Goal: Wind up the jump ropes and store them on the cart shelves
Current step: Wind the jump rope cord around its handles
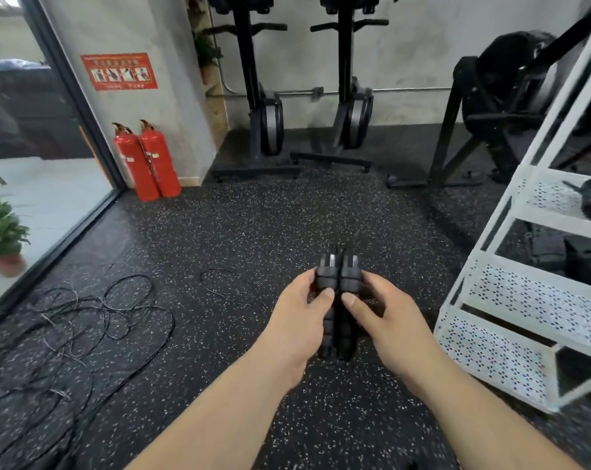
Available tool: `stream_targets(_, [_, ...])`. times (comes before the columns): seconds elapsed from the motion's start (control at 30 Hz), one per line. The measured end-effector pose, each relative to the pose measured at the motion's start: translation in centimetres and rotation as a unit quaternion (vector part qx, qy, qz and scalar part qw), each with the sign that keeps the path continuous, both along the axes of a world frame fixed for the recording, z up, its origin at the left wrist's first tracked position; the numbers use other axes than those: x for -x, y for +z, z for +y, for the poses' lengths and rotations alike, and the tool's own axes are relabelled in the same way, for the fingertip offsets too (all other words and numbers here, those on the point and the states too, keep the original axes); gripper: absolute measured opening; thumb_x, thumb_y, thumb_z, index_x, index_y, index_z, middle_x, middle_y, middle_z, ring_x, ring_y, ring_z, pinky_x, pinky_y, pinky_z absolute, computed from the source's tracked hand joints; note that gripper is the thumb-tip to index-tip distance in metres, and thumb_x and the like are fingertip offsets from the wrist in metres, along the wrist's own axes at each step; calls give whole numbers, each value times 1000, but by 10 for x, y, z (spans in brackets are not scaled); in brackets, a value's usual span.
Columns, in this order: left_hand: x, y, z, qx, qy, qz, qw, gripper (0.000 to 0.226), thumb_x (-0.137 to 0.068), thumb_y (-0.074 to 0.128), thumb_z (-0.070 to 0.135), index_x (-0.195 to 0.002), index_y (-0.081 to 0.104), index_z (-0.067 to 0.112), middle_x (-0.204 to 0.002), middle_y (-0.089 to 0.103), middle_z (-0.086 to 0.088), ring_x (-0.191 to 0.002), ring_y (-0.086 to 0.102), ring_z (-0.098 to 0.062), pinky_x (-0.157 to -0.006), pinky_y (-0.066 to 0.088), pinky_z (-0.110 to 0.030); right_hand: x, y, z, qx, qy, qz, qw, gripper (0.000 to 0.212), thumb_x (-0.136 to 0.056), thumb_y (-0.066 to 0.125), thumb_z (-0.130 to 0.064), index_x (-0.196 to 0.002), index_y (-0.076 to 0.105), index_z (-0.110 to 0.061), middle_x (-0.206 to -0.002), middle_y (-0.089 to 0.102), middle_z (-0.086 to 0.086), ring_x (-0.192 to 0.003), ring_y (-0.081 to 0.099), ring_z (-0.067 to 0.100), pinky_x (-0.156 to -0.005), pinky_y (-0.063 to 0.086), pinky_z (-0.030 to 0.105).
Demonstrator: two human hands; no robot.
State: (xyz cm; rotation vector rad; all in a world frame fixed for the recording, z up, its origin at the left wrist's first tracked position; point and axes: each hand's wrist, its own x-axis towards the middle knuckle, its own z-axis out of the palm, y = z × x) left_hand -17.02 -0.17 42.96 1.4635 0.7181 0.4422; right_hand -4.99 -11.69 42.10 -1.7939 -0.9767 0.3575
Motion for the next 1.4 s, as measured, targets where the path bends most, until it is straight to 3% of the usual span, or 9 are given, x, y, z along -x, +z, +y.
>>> stream_targets(0.23, [-6, -5, 11, -83, 6, 48, 995, 40, -111, 47, 24, -137, 60, 50, -124, 74, 18, -119, 67, -8, -110, 53, -45, -5, -5, 13, 33, -28, -15, 999, 33, -96, 76, -38, -126, 68, -45, -111, 74, -27, -106, 68, -4, -94, 55, 34])
stream_targets(0.37, [-5, -1, 7, -68, -4, 68, 995, 44, -109, 42, 25, -133, 58, 58, -123, 72, 22, -120, 64, -6, -113, 49, -43, 2, -6, 16, 45, -61, -49, 996, 28, -89, 78, -51, -115, 68, -49, -99, 72, -31, -94, 67, -7, -80, 53, 25])
stream_targets(0.53, [3, 9, -1, -21, -15, 47, 999, 23, -108, 55, 44, -129, 58, 52, -121, 73, 17, -116, 66, -5, -107, 52, -40, 12, 4, 11, 47, -63, -67, 995, 31, -85, 85, -43, -111, 69, -47, -92, 73, -29, -88, 68, -10, -79, 55, 19])
stream_targets(0.67, [4, 4, -8, -77, 11, 88, 993, 44, -93, 77, 37, -128, 51, 42, -113, 72, 15, -106, 68, -7, -99, 55, -35, 23, 10, 7, 61, -46, -113, 991, 23, -84, 82, -44, -100, 66, -46, -87, 71, -27, -84, 66, -8, -74, 53, 18])
stream_targets(0.83, [8, 4, -5, -117, 53, 104, 986, 34, -92, 74, 35, -119, 54, 40, -108, 71, 15, -100, 68, -9, -94, 56, -39, 21, 24, -2, 92, 52, -105, 989, 42, -81, 81, -44, -120, 65, -47, -102, 73, -27, -94, 67, -7, -82, 56, 24])
stream_targets(0.97, [16, 10, 5, -302, 10, 157, 940, 39, -88, 69, 46, -119, 47, 49, -110, 68, 20, -96, 68, -6, -89, 57, -40, 0, 29, -11, 137, 44, -181, 973, 63, -87, 82, -34, -140, 53, -50, -117, 65, -24, -99, 64, -3, -89, 58, 31])
stream_targets(1.07, [20, 20, 11, -403, -61, 178, 896, 44, -84, 67, 48, -122, 44, 50, -115, 63, 20, -98, 65, -10, -89, 56, -40, -13, 27, -14, 159, -12, -311, 937, 94, -88, 82, -25, -162, 27, -44, -154, 39, -18, -133, 45, 6, -106, 50, 32])
stream_targets(1.17, [21, 24, 8, -440, -166, 200, 859, 46, -87, 69, 45, -124, 42, 42, -109, 59, 17, -93, 62, -14, -83, 52, -37, -14, 20, -10, 185, 69, -353, 915, 108, -83, 83, -12, -166, 19, -38, -158, 37, -13, -146, 35, 14, -119, 40, 38])
stream_targets(1.4, [18, 11, 8, -498, -197, 250, 807, 57, -94, 58, 51, -144, 39, 32, -116, 47, 12, -100, 53, -14, -87, 46, -35, -10, 7, -3, 252, 70, -279, 924, 55, -95, 67, -15, -135, 38, -37, -124, 60, -7, -98, 63, 21, -86, 55, 45])
